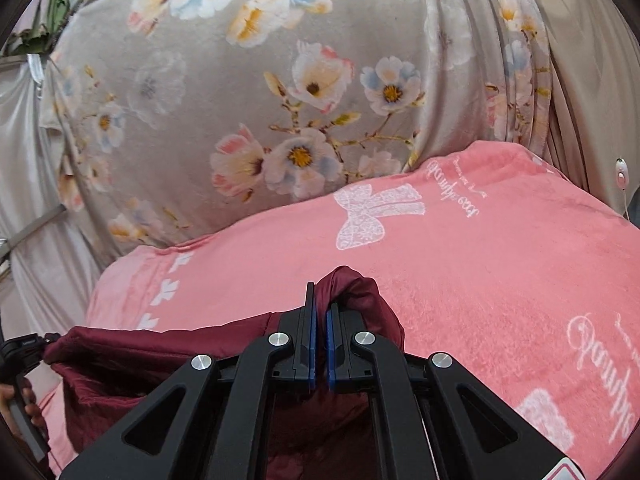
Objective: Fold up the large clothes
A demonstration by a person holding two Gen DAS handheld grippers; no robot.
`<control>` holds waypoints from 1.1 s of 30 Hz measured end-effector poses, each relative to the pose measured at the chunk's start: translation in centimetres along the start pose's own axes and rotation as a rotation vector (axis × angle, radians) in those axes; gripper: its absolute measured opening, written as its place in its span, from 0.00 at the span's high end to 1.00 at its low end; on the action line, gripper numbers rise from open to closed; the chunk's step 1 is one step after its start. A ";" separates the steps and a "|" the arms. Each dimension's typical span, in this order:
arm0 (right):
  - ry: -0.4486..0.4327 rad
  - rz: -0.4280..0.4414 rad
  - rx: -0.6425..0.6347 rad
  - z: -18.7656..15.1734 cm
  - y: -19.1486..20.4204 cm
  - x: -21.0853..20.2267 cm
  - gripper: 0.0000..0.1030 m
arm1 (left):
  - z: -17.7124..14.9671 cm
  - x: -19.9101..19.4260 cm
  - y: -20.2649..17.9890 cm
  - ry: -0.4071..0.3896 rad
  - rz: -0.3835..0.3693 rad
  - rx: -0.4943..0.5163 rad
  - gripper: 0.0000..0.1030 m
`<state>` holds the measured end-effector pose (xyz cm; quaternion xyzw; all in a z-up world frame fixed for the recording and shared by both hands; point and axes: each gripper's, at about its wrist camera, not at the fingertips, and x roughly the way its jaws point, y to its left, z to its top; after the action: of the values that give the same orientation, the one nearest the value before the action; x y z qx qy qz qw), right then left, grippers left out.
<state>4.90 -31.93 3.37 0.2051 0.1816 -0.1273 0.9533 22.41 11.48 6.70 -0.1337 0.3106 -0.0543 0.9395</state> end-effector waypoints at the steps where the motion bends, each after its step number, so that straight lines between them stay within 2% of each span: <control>1: 0.015 -0.015 0.001 0.0 0.1 1.2 0.97 | 0.1 0.8 -0.2 0.007 0.010 0.002 0.93; 5: 0.109 -0.082 0.004 -1.1 -0.2 6.0 0.97 | -0.4 6.2 -0.5 0.105 0.080 0.038 0.93; 10: 0.184 -0.119 0.023 -3.1 -1.5 9.7 0.97 | -3.1 12.6 0.1 0.220 0.146 0.068 0.91; 17: 0.269 -0.143 0.022 -5.5 -2.4 13.1 0.97 | -5.5 15.6 0.5 0.244 0.146 0.062 0.87; 22: 0.224 -0.096 0.057 -4.9 -2.9 12.1 0.88 | -5.4 15.6 1.0 0.226 0.115 0.025 0.84; 23: 0.202 -0.085 0.065 -4.7 -3.0 11.5 0.82 | -5.1 15.0 1.2 0.215 0.104 0.013 0.83; 24: 0.153 -0.061 0.080 -4.1 -3.1 10.0 0.73 | -4.8 14.4 1.4 0.206 0.095 0.004 0.78; 25: 0.117 -0.049 0.087 -3.7 -3.2 8.9 0.65 | -4.5 13.6 1.6 0.195 0.086 -0.003 0.67; 26: 0.086 -0.053 0.088 -3.4 -3.1 7.9 0.47 | -3.9 12.3 1.8 0.173 0.071 -0.014 0.59; 27: 0.022 -0.059 0.088 -2.8 -3.1 6.2 0.38 | -3.5 11.2 2.0 0.143 0.080 -0.017 0.34; 28: -0.026 -0.053 0.083 -2.5 -2.9 4.8 0.37 | -3.0 9.4 2.1 0.075 0.125 -0.017 0.13; 30: -0.047 -0.033 0.059 -1.9 -2.4 3.2 0.38 | -2.1 6.3 2.2 -0.040 0.174 0.014 0.10; 31: -0.039 -0.017 0.040 -1.8 -1.9 2.7 0.40 | -1.7 5.4 2.0 -0.060 0.183 0.036 0.10; 32: -0.029 -0.004 0.022 -1.7 -1.4 2.6 0.50 | -1.2 4.6 1.9 -0.073 0.192 0.051 0.11; 33: -0.003 0.011 -0.016 -1.8 -0.4 2.7 0.65 | -0.8 3.7 1.6 -0.084 0.190 0.058 0.13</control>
<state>6.70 -31.91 0.63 0.1984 0.1801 -0.1207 0.9558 24.94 12.11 3.50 -0.0783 0.2804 0.0319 0.9562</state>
